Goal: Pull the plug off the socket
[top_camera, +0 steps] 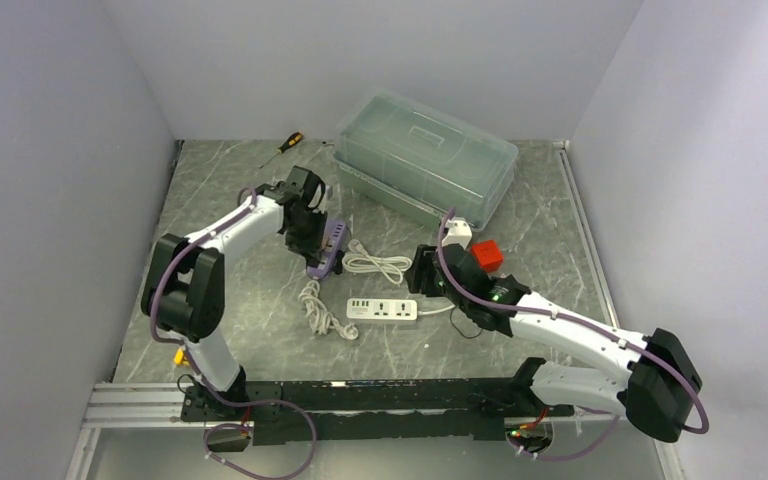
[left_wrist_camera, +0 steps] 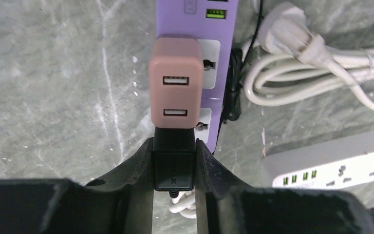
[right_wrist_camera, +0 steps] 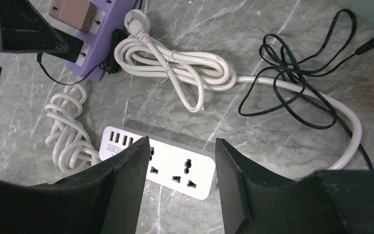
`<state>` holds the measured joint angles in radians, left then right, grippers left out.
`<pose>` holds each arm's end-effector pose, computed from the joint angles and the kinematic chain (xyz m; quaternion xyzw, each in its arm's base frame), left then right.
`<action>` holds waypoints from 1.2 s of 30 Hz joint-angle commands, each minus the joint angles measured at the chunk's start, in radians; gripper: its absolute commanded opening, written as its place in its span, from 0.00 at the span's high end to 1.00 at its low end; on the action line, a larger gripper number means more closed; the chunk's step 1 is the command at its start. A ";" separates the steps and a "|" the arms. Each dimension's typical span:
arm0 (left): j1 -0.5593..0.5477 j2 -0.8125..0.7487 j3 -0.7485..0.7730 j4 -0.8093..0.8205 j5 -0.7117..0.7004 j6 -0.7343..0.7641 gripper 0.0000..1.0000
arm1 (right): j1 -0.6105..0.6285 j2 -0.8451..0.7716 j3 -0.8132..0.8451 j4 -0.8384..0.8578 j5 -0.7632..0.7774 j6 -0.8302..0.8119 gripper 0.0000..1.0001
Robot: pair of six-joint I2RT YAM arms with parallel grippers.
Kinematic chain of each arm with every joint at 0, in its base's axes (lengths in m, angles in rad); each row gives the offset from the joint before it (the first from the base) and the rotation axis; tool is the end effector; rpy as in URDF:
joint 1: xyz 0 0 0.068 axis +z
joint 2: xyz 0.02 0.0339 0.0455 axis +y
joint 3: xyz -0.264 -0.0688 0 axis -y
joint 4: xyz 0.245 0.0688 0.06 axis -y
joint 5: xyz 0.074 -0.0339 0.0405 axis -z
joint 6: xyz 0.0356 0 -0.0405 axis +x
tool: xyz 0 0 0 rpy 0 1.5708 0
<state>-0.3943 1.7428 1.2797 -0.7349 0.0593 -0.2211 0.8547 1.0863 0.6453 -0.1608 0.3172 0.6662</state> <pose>0.3233 -0.1368 0.2158 0.0904 0.9781 -0.0839 0.1677 0.1614 0.1685 0.2358 -0.0090 0.8768 0.2157 0.4295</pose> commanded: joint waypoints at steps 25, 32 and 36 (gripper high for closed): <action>-0.021 -0.567 -0.363 0.330 0.477 -0.089 1.00 | 0.027 0.175 0.060 0.474 -0.169 0.269 0.22; -0.021 -0.570 -0.377 0.351 0.493 -0.104 1.00 | 0.057 0.248 0.103 0.426 -0.150 0.291 0.31; -0.021 -0.565 -0.368 0.321 0.467 -0.095 1.00 | 0.067 0.230 0.074 0.398 -0.099 0.303 0.32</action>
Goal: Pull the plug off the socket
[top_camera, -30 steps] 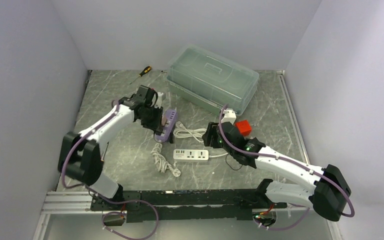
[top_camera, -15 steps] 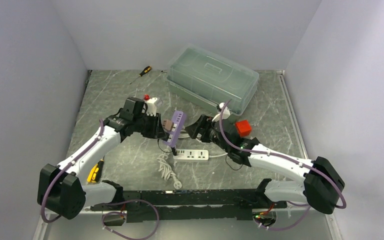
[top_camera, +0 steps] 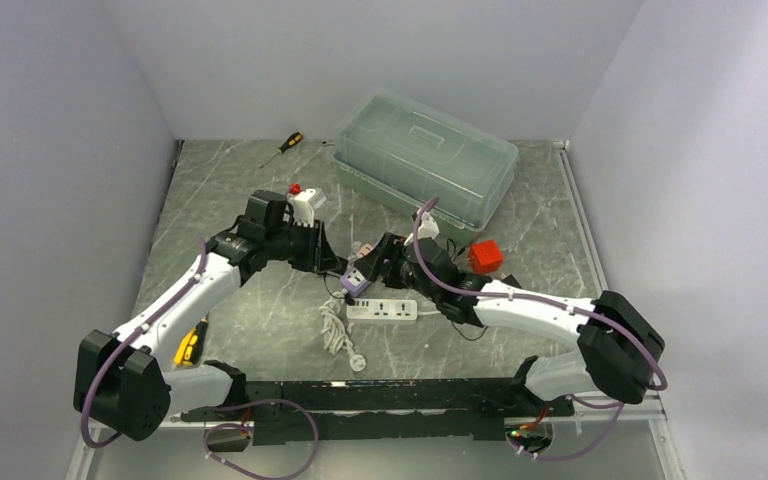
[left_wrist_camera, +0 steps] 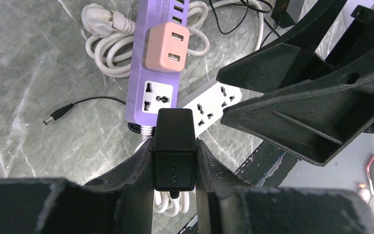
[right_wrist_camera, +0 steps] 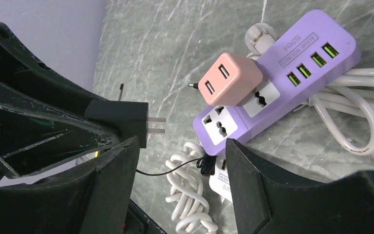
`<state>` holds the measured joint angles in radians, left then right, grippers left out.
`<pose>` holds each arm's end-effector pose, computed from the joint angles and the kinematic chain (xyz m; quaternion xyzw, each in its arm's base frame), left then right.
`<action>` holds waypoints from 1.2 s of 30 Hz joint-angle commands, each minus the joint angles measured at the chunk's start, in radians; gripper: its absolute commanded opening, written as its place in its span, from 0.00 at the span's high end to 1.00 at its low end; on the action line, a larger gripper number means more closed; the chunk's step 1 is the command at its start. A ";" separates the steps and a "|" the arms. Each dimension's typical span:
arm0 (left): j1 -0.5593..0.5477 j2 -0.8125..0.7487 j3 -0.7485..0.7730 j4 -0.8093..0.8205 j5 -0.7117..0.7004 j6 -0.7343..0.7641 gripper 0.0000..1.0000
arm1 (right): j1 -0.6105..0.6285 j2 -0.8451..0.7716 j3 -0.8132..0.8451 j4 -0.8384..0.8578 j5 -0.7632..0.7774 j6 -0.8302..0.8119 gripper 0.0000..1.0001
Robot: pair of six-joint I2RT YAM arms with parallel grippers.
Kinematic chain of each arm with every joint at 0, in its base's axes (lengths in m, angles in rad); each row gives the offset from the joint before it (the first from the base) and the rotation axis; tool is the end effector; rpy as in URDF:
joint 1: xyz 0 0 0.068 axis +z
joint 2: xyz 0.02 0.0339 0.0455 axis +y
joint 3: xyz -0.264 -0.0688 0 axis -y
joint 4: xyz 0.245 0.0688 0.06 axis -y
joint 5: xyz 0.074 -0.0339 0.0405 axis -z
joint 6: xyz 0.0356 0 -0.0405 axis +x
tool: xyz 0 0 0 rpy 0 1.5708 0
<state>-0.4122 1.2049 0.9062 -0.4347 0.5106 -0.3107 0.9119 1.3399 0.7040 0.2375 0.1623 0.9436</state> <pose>0.2270 -0.1183 0.2749 0.1474 0.8777 -0.3549 0.2864 0.1839 0.2281 0.2309 0.0580 0.8295 0.4008 0.3847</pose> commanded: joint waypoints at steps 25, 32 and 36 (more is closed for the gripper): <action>0.186 0.322 0.161 -0.328 -0.393 0.049 0.27 | 0.001 -0.203 -0.066 -0.189 0.259 0.004 0.23; 0.034 0.202 0.163 -0.218 -0.305 0.106 0.00 | -0.004 -0.245 -0.089 -0.198 0.281 -0.007 0.14; -0.068 0.138 0.157 -0.157 -0.259 0.180 0.00 | -0.015 -0.278 -0.118 -0.195 0.289 -0.002 0.10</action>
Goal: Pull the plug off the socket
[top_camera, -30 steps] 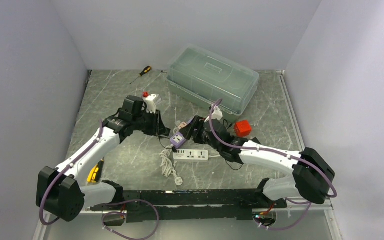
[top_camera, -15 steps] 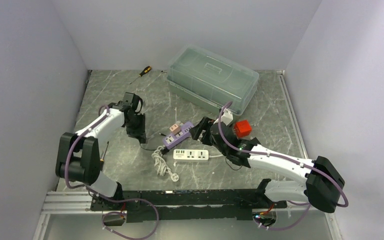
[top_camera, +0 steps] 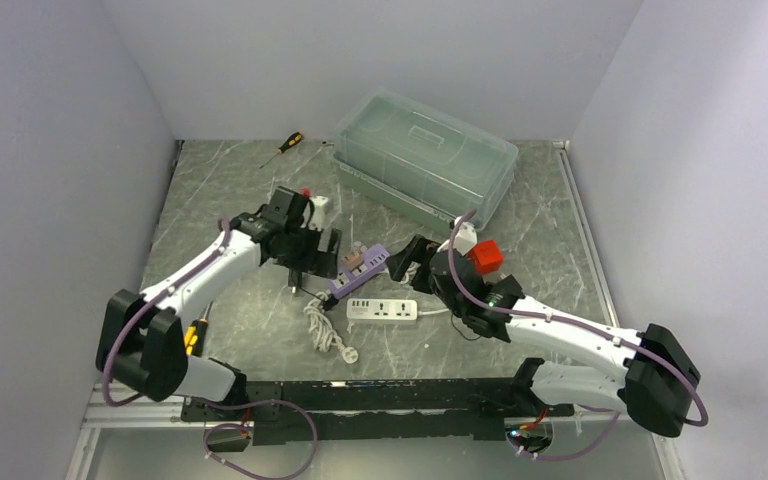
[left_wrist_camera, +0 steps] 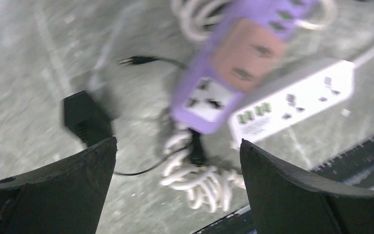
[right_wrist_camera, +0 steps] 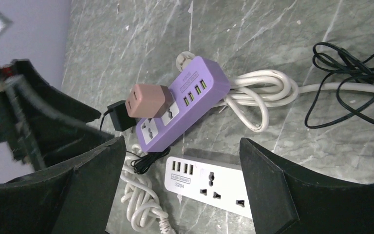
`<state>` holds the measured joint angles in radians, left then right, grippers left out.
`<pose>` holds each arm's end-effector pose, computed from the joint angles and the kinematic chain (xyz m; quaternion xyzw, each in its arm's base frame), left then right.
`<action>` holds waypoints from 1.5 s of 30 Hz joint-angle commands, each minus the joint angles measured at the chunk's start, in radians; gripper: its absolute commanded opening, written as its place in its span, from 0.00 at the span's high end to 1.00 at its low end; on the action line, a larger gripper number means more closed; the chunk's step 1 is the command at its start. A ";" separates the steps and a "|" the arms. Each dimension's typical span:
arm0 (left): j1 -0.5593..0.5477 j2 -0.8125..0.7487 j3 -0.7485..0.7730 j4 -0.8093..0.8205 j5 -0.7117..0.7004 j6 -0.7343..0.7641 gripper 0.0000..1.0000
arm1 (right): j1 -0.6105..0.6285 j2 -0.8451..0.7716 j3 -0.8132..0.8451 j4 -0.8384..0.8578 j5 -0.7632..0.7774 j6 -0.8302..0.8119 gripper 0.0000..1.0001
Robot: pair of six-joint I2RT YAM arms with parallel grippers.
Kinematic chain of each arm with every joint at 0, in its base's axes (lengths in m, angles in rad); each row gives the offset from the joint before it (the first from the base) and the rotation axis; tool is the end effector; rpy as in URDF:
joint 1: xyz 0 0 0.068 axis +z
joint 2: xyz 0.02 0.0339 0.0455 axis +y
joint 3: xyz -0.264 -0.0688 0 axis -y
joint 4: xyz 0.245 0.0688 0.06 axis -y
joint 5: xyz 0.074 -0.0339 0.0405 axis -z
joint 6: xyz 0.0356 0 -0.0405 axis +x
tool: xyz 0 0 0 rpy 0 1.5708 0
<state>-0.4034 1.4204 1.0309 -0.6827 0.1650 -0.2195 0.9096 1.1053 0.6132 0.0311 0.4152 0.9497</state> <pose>0.2571 -0.1161 0.2412 0.1089 0.9598 -0.1514 0.2096 0.1595 0.1816 0.2391 0.1252 0.8294 0.3084 0.4487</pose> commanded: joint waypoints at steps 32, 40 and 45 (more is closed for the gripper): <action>-0.233 0.105 0.175 0.116 0.024 0.131 1.00 | -0.021 -0.107 -0.099 0.022 0.022 0.014 0.09; -0.106 -0.030 0.093 0.229 0.315 -0.003 1.00 | -0.023 -0.062 -0.107 0.112 -0.051 -0.006 0.06; -0.024 -0.049 0.088 0.172 0.189 0.003 1.00 | -0.022 -0.034 -0.091 0.134 -0.061 0.001 0.06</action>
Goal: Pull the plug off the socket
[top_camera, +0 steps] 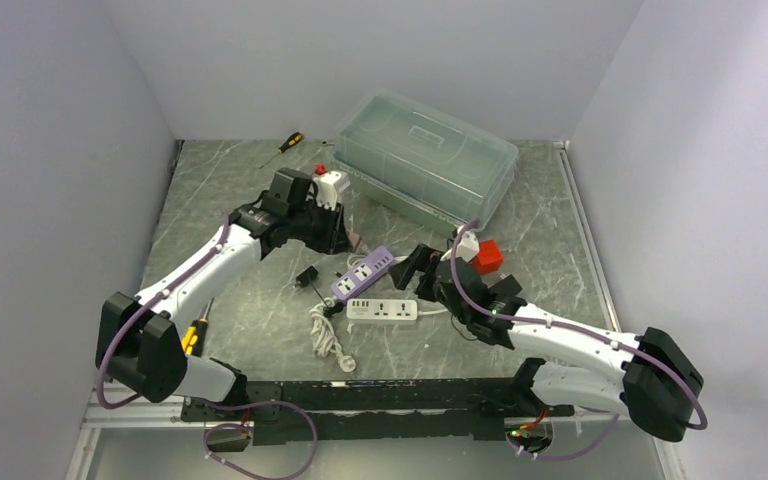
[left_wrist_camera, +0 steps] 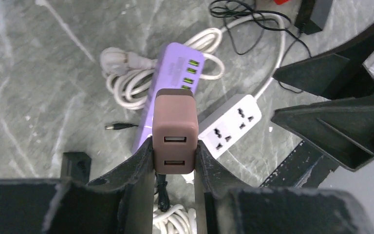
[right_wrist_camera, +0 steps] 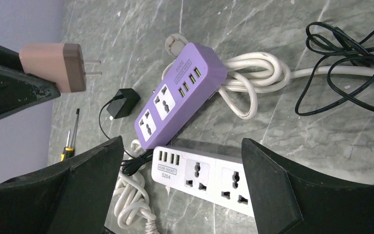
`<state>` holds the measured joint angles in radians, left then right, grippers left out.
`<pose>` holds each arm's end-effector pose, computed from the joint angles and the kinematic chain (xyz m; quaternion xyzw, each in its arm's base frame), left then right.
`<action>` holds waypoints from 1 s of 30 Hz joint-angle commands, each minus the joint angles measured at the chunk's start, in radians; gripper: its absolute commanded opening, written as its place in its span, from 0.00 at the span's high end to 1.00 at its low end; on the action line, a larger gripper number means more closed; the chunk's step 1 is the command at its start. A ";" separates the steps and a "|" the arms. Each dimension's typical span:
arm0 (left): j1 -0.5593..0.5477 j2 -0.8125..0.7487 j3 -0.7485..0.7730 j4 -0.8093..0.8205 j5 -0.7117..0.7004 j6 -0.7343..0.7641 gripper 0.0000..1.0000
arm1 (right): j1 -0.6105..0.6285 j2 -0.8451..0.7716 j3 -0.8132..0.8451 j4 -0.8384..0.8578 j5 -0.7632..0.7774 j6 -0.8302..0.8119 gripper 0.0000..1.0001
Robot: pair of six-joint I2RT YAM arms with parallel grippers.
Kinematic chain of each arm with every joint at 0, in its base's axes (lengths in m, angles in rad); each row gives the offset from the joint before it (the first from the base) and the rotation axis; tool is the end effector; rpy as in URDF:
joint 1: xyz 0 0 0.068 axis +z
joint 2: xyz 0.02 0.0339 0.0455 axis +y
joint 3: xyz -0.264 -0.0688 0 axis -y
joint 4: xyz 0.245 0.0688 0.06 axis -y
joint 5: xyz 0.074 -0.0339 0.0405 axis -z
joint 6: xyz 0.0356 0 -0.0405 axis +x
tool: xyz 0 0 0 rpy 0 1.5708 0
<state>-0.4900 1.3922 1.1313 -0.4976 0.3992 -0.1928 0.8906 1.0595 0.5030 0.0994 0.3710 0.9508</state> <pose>0.2607 -0.1547 0.2946 0.2108 0.8789 -0.3013 0.3039 0.1526 0.1681 0.2180 0.1225 0.8311 0.3187 0.4390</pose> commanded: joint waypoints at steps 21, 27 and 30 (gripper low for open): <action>0.298 0.345 0.109 -0.267 -0.344 -0.041 0.36 | -0.037 -0.053 0.054 -0.061 0.044 -0.084 0.02; 0.314 0.255 0.085 -0.232 -0.369 -0.044 0.00 | -0.100 -0.135 0.138 -0.226 0.050 -0.221 0.00; 0.348 0.175 0.066 -0.199 -0.378 -0.052 0.00 | -0.189 -0.188 0.169 -0.261 -0.007 -0.320 0.00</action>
<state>-0.1749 1.7042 1.2068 -0.7418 0.0475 -0.2310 0.7876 0.9436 0.5919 -0.0917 0.3878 0.7822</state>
